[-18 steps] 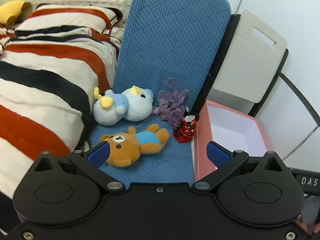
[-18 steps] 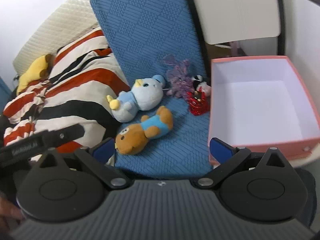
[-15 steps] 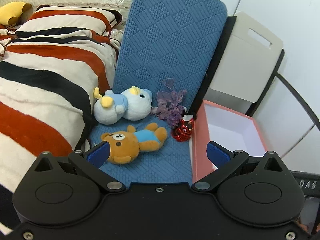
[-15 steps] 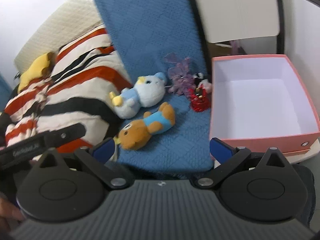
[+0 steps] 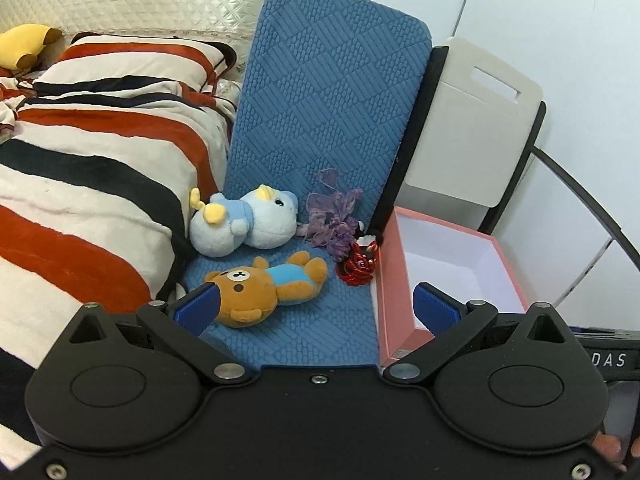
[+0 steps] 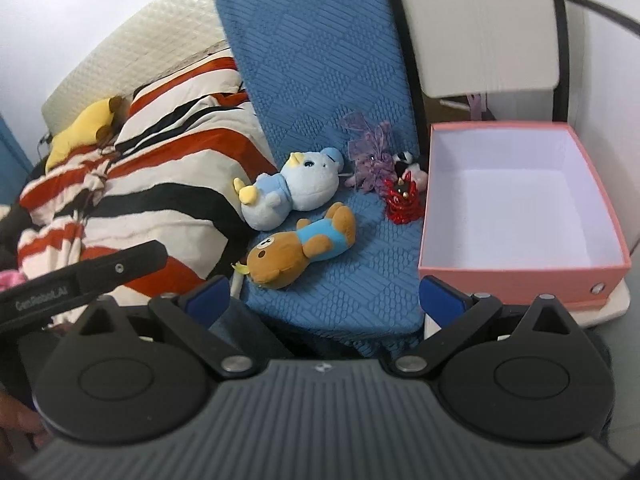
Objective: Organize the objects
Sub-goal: 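Move both grippers toward the toys on the blue cushion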
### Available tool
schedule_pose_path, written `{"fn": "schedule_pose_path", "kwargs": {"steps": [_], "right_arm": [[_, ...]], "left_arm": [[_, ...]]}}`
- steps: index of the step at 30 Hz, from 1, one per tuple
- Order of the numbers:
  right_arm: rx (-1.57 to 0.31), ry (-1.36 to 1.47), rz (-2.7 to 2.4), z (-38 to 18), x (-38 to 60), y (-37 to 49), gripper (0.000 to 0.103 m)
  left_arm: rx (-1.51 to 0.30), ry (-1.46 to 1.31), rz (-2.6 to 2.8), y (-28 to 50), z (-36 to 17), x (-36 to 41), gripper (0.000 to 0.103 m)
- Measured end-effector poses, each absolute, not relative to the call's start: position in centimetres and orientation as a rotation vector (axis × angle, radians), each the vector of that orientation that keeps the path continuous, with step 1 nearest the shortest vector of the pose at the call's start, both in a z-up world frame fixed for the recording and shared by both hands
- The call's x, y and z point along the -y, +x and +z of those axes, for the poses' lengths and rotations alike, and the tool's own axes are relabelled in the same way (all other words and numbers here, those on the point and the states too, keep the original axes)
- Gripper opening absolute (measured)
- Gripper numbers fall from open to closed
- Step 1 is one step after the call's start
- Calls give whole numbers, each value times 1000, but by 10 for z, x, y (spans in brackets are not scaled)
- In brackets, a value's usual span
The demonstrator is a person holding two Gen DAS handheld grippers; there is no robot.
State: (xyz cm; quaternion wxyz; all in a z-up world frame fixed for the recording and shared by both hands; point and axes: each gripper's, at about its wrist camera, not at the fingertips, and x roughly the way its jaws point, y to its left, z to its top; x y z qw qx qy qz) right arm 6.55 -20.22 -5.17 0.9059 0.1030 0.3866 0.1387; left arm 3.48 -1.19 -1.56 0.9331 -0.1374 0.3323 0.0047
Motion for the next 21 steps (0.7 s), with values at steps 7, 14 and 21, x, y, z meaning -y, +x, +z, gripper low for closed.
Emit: {"fn": "schedule_pose_path", "kwargs": {"steps": [7,14,21], "right_arm": [[-809,218,280,-57,193,67,103],[-794,221,228,-65,195,74,103],[-819,204,208,-76,198,88,103]], "left_arm": [[-678,-327,12,33,-19,-6,102],[-686,-319,-13,41,-28,-11,103],[-696,-302,-45,56,-40,-7,103]]}}
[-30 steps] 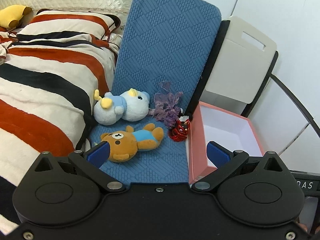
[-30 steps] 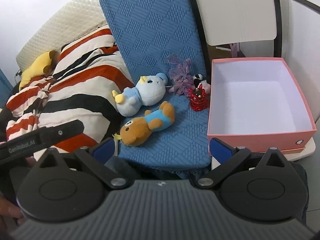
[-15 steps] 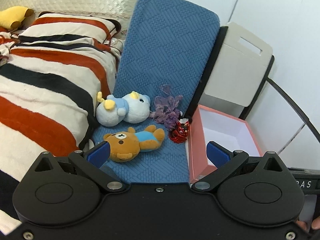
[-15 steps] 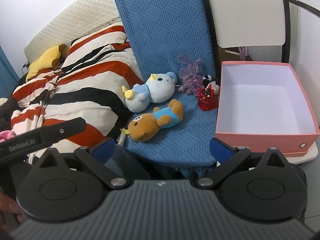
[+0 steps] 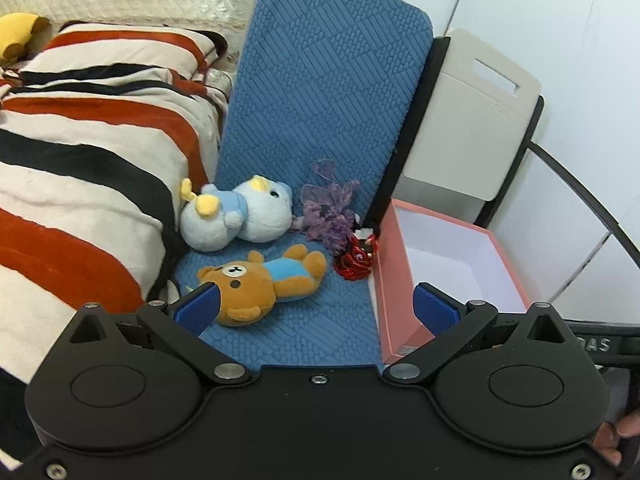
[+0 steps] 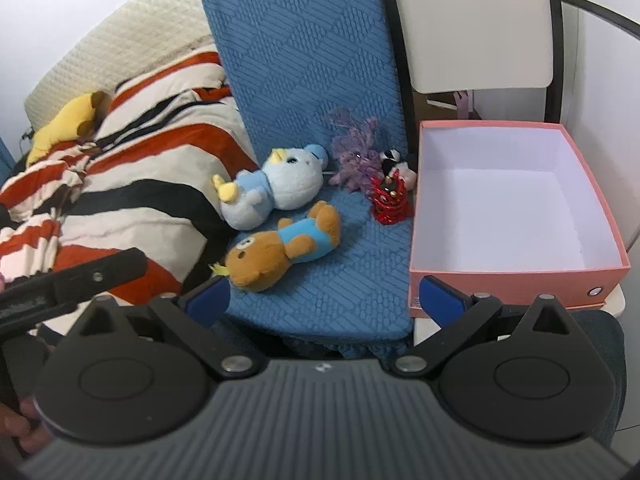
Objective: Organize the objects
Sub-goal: 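Move both grippers toward the toys on the blue cushion, then grasp the brown bear with the left gripper while the right gripper grasps the red figurine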
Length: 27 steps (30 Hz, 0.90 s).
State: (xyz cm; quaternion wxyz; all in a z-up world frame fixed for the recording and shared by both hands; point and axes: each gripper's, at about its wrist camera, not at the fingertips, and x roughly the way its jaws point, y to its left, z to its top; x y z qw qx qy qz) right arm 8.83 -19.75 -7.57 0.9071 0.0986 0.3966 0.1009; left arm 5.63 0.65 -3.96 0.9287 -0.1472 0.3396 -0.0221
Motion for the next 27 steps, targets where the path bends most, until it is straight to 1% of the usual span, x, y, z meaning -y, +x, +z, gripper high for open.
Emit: {"fn": "schedule_pose_path", "kwargs": {"steps": [3,8,19,22,25,27], "right_arm": [[-836,232,198,-83,203,104,103],[-835,259,189,-95,211,128,103],[-898,189,233,-125,209,207,102],[-917,155,258,-134,203,228,98],[-926,104,258,-143,194,248,91],[-932,80,265,-151,190,261,82]], "left_arm": [[-699,-294,-23,63,-47,-9,103],[-753,-282,33,86,-64,-17,103],[-857,-183,54,146,-103,-23,103],[-887,-132,44,163,-120,-24,103],[-945,-107,46,183,-141,-28,102],[-977,-87,34,193,-154,-29,102]]}}
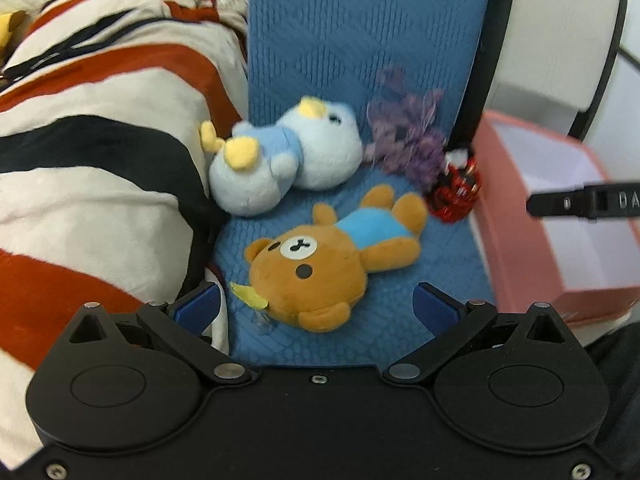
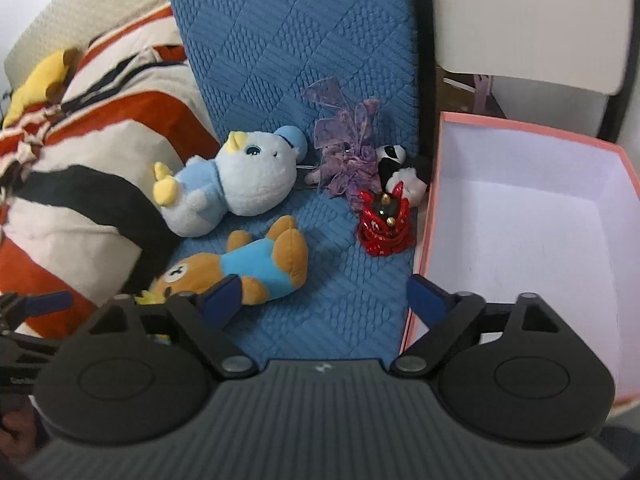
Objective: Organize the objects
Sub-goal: 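Grasp the brown bear with the left gripper while the right gripper grasps the red figurine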
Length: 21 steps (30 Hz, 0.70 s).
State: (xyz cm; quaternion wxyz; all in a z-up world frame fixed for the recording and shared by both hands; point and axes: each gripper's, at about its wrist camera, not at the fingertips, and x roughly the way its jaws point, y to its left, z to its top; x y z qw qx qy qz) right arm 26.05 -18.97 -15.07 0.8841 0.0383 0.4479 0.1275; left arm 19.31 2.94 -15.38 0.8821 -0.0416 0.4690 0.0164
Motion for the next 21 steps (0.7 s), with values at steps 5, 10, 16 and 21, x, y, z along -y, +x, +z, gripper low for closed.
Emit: {"fn": "schedule_pose_path", "kwargs": {"steps": [5,10,16,21], "right_arm": [[-939,31,241,-173,185,293,78],[-930,-58,215,-194,177,324,73],[-946,-149,210,-217,175,360,70],[-966,-250,217,-236,166,382,70]], "left_arm": [[-1034,-7,0,219,-182,-27,102],[-1071,61,-22,242,-204,-25,102],[-1102,157,-112,260,-225,-19,102],[-1122,172,-168,271,-242,-14,102]]}}
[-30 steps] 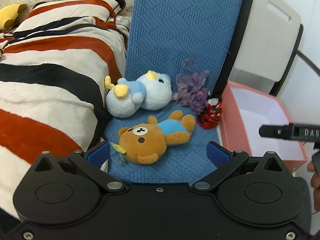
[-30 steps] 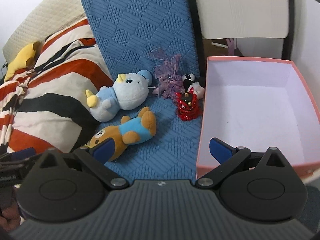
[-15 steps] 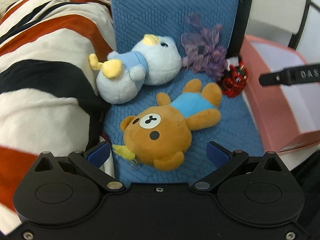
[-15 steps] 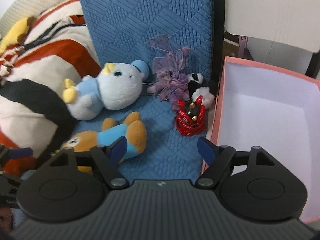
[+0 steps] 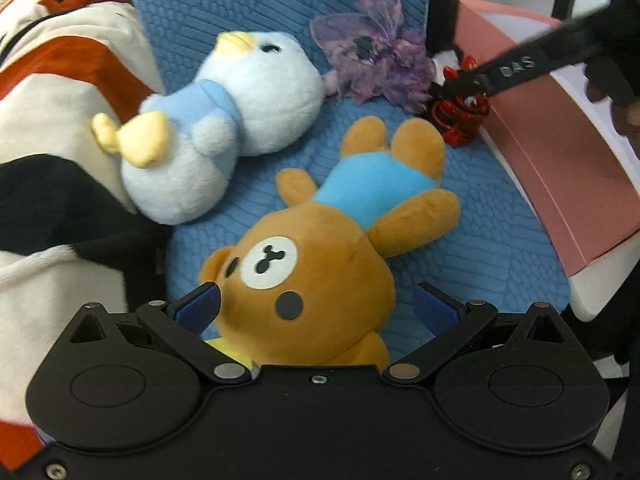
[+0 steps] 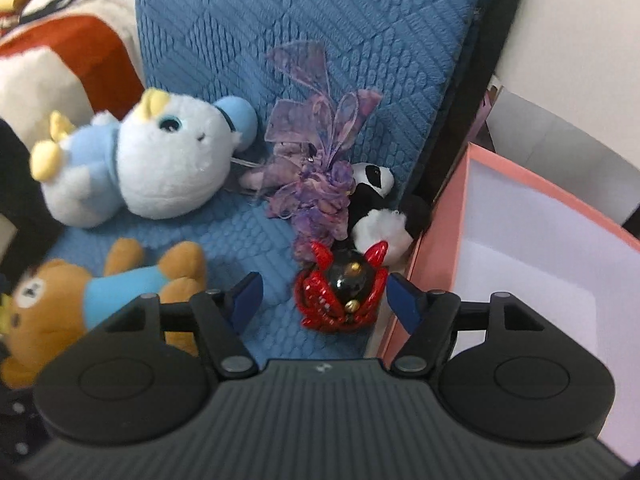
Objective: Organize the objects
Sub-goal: 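Grasp the brown bear with the left gripper while the right gripper grasps the red figurine, then carry the brown bear and red figurine with both grippers over the pink box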
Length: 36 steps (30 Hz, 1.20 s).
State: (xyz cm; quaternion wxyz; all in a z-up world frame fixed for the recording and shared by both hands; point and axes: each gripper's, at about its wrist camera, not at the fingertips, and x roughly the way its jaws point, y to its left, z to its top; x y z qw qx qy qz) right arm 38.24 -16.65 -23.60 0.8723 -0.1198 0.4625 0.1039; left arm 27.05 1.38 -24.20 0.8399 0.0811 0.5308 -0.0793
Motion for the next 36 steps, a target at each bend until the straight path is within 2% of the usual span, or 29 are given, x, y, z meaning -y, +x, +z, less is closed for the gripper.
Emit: {"fn": "schedule_pose_path", "kwargs": {"steps": [5,8,12,14,15,17,20,29,36], "right_arm": [[-999,-364,226,-251,159,396,70],[-1015,-401,210,-258,157,402,67],[-1000,-423,192,-263,157,407,62],[-999,-404,183,-261,157,408,62],[-991,-394,177,-260,158,407,54],[-977,-386,173,-256,158,403,54],[-986,-371,178,-254,159,393,54],[-993,-372,219,-238,158,352,54],[-995,-355,277,-233,142,303,54]], "left_arm": [[-1107,252,-146,275,-255,-7,101],[-1093,290,-131,277,-256,-4,94],[-1088,313,-117,279,-259,-4,90],[-1094,304,-107,280,-258,-5,85],[-1101,286,-101,280,-257,-6,84],[-1110,256,-82,279,-253,-7,79],[-1119,158,-38,277,-246,-12,76],[-1208,-252,70,269,-240,-40,76],[-1225,-387,87,262,-240,-48,77]]}}
